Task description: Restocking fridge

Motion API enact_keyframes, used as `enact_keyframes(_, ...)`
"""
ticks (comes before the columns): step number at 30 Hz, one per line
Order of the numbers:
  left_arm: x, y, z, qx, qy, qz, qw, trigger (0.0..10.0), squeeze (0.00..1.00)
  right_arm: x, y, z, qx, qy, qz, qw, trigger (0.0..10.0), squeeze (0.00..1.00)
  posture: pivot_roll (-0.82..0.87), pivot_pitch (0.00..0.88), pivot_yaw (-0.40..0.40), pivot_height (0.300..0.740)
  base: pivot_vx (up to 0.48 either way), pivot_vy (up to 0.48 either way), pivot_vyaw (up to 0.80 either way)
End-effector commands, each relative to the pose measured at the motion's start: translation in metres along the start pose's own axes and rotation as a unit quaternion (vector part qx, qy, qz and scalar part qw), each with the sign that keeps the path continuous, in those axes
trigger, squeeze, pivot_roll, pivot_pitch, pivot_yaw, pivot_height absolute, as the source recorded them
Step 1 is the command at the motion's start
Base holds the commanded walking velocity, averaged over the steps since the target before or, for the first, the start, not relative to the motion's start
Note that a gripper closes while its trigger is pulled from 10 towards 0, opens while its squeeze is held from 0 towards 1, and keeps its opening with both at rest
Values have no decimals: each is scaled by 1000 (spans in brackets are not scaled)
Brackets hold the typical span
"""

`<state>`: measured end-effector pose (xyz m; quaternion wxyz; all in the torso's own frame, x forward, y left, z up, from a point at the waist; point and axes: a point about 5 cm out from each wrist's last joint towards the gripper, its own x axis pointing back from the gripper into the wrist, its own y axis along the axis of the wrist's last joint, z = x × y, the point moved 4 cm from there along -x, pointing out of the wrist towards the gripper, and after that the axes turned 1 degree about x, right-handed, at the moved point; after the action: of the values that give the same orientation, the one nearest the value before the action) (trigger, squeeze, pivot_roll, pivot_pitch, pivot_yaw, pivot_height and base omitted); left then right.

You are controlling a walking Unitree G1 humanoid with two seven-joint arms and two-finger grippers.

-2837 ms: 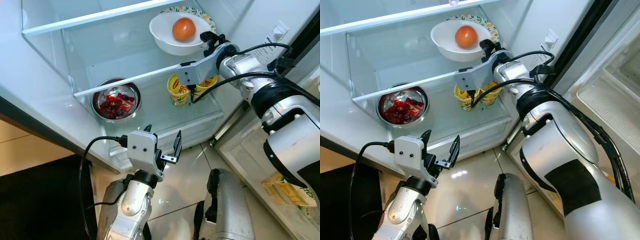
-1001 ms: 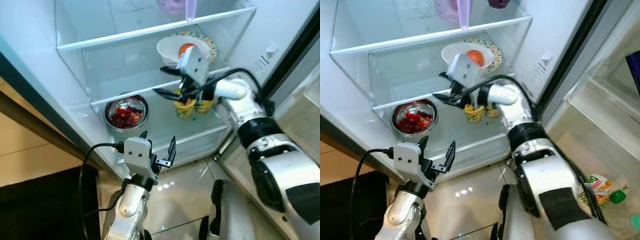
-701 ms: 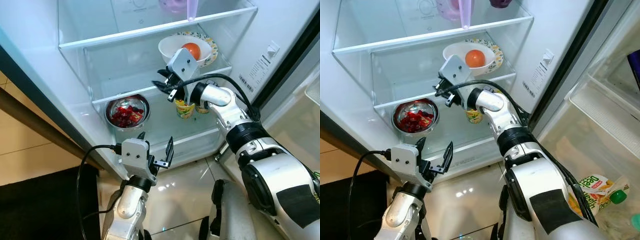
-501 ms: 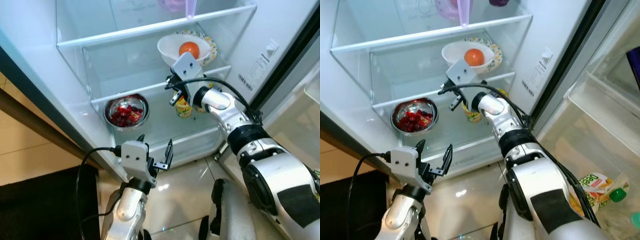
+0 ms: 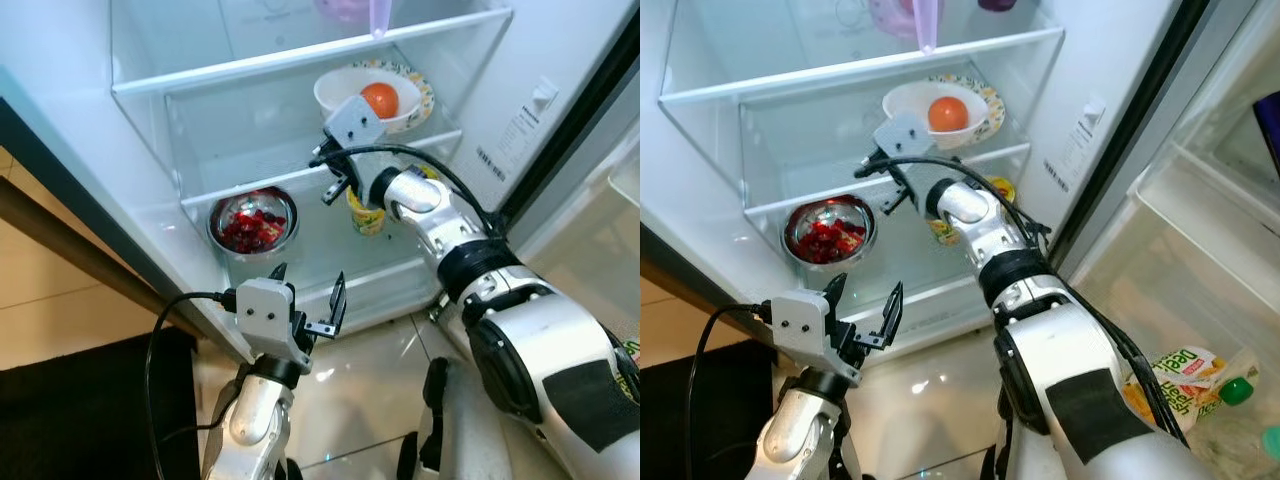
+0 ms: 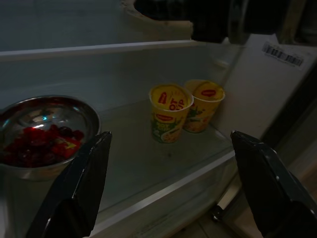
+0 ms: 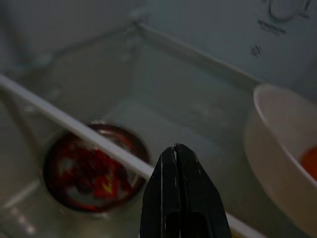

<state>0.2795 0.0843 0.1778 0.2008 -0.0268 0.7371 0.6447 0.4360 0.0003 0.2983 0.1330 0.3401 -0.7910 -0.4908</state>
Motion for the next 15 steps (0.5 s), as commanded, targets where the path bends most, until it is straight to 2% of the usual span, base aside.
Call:
enact_keyframes(1, 6, -3, 0, 0, 6, 12, 1000, 10000, 0, -3, 3, 3, -8, -2, 1, 1000, 10000, 0, 147, 390, 10, 480, 0, 0, 0)
enact_keyframes(7, 11, 1, 1, -4, 11, 15, 1000, 10000, 0, -8, 8, -1, 10, -39, 16, 999, 10000, 0, 175, 402, 8, 480, 0, 0, 0)
enact_keyframes(8, 12, 3, 2, -6, 13, 15, 1000, 10000, 0, -8, 5, -5, 32, -57, 33, 997, 10000, 0, 196, 410, 8, 480, 0, 0, 0)
enact_keyframes(10, 12, 4, 2, -7, 14, 16, 1000, 10000, 0, -8, 4, -6, 38, -63, 38, 997, 10000, 0, 196, 410, 8, 480, 0, 0, 0)
enact_keyframes(11, 13, 5, 2, -8, 16, 16, 1000, 10000, 0, -5, -1, -12, 73, -85, 60, 992, 10000, 0, 205, 413, 7, 480, 0, 0, 0)
enact_keyframes(15, 14, 7, 2, -9, 17, 17, 1000, 10000, 0, 1, -11, -24, 91, -114, 88, 985, 10000, 0, 220, 416, 6, 480, 0, 0, 0)
